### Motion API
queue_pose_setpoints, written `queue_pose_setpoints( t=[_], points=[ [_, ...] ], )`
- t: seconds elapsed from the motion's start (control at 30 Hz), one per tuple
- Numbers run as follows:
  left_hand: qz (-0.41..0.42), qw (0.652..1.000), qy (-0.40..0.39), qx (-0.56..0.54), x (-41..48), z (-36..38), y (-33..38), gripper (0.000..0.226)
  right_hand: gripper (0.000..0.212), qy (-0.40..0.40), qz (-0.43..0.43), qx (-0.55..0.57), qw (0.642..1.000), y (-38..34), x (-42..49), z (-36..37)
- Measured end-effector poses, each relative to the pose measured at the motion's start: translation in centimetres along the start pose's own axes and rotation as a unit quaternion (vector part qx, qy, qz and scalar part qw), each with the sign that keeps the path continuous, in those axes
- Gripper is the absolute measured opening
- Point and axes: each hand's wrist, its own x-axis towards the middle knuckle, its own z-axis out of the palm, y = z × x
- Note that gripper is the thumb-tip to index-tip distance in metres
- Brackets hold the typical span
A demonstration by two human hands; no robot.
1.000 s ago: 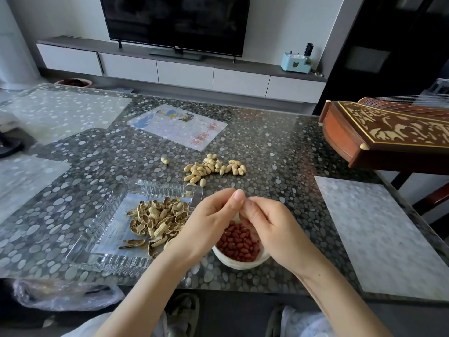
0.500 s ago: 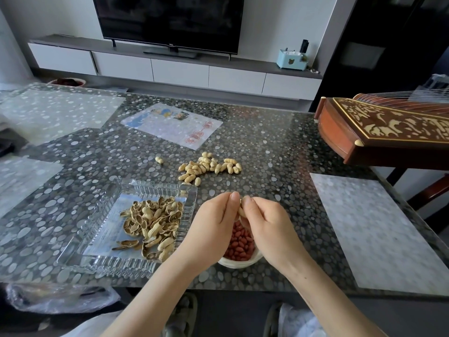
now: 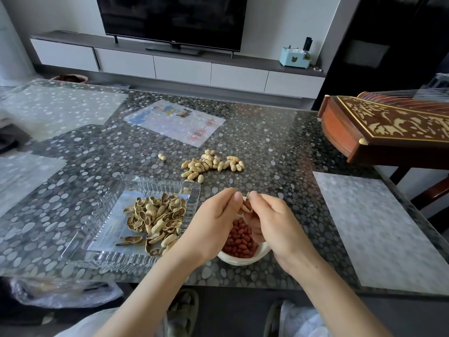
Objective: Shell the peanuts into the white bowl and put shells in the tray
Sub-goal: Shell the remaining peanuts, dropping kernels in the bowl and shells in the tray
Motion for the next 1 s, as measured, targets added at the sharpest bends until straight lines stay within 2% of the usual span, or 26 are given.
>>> queue_pose_setpoints(
  t=[0.2,0.33,0.4,0.47,0.57,0.67,0.73,0.87,1.0],
  points=[
    [0.015,0.998,0.038,0.055,-0.1,0.2,-0.1,0.036,0.043,-0.027,0.105,0.115,0.987,-0.5,0.0,0.0],
    [0.03,0.992,0.079,0.099,0.0,0.4,-0.1,0.038,0.038,0.007,0.14,0.136,0.981,-0.2,0.3,0.0],
    [0.036,0.986,0.091,0.133,0.1,0.3,-0.3,0.039,0.041,0.039,0.118,0.067,0.99,-0.1,0.3,-0.1],
    [0.028,0.98,0.081,0.178,0.3,0.2,-0.6,0.039,0.047,0.077,0.04,-0.096,0.992,0.3,0.4,-0.4],
    [0.01,0.962,0.063,0.267,0.4,0.0,-0.8,0.038,0.048,0.092,-0.072,-0.315,0.942,0.6,0.2,-0.8],
    [-0.005,0.954,0.056,0.294,0.7,-0.3,-0.9,0.04,0.049,0.086,-0.098,-0.392,0.911,1.0,0.5,-1.2],
    [-0.014,0.958,0.06,0.28,0.9,-0.6,-1.0,0.042,0.048,0.094,-0.112,-0.373,0.916,1.3,0.9,-1.5],
    [-0.044,0.979,0.064,0.19,0.9,-2.2,-0.7,0.04,0.042,0.086,-0.108,-0.243,0.96,1.2,1.2,-1.7],
    [-0.116,0.973,0.146,0.134,0.9,-5.4,-1.1,0.038,0.03,0.052,-0.098,-0.114,0.987,0.3,1.7,-0.8]
  ],
)
